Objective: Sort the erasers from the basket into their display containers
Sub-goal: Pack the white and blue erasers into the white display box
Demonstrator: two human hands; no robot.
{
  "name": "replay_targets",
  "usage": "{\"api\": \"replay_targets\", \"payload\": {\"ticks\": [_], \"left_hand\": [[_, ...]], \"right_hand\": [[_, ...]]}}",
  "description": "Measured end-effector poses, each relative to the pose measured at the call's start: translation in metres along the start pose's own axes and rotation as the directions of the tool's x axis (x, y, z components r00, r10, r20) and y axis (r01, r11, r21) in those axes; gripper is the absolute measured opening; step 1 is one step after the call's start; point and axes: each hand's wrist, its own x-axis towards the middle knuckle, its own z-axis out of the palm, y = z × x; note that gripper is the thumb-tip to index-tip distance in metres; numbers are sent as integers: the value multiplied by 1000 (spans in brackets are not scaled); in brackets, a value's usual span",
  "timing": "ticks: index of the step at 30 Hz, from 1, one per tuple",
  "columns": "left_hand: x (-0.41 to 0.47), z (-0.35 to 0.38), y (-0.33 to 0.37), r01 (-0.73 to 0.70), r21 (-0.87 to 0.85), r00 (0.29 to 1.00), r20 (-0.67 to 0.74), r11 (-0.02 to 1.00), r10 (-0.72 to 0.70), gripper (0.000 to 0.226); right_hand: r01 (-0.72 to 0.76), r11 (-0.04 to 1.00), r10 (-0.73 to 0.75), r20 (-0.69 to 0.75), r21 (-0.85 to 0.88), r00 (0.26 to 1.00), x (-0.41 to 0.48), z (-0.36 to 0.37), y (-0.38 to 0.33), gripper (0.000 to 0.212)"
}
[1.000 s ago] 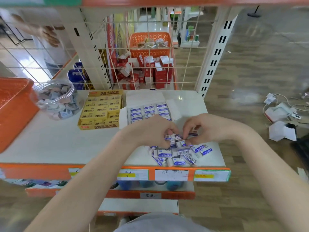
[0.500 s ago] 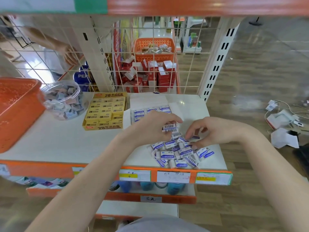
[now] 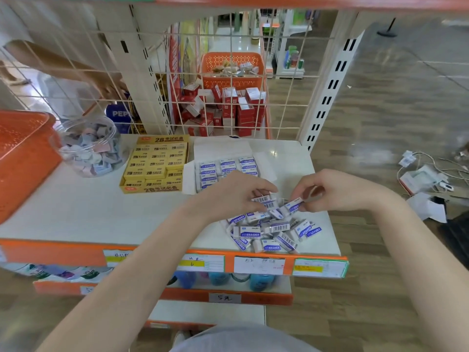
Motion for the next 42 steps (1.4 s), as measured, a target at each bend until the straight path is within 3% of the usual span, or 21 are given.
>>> {"api": "replay_targets", "payload": {"ticks": [4,7,16,21,26,32,37,42], "left_hand": [[-1,-4,-1,7,-23,999,-41,1000,-8,40],[-3,-10,-4,3,-10,989,-147,1000,-4,32],[-30,-40,-40,262,-65,886,-380,963,-266,34],[-49,-39,-56,315,-153,818,-456,937,-350,34],[-58,-36,-66,315,-239,798,-457,919,-392,33],[-63,-34,-70,293,-286,789,-467,912,-400,31],[-62,-30,-71,281,-297,771,-497,913,-399,31],[-61,-27,-71,260,-312,769,-506,914,-392,31]], "right_hand": [[7,1000,-6,-59,17,998,1,-3,-1,16],[26,999,-19,-160,39,987,6,1,-5,16],[114,978,-171,-362,-175,916,54,24,-26,20],[97,950,-202,-348,-298,915,75,32,-42,26],[160,912,-290,-315,-379,904,88,39,-54,24],[160,914,-295,-341,-372,893,100,52,-57,24],[115,966,-201,-390,-234,899,101,51,-57,16],[155,975,-206,-390,-158,897,100,48,-57,11]]}}
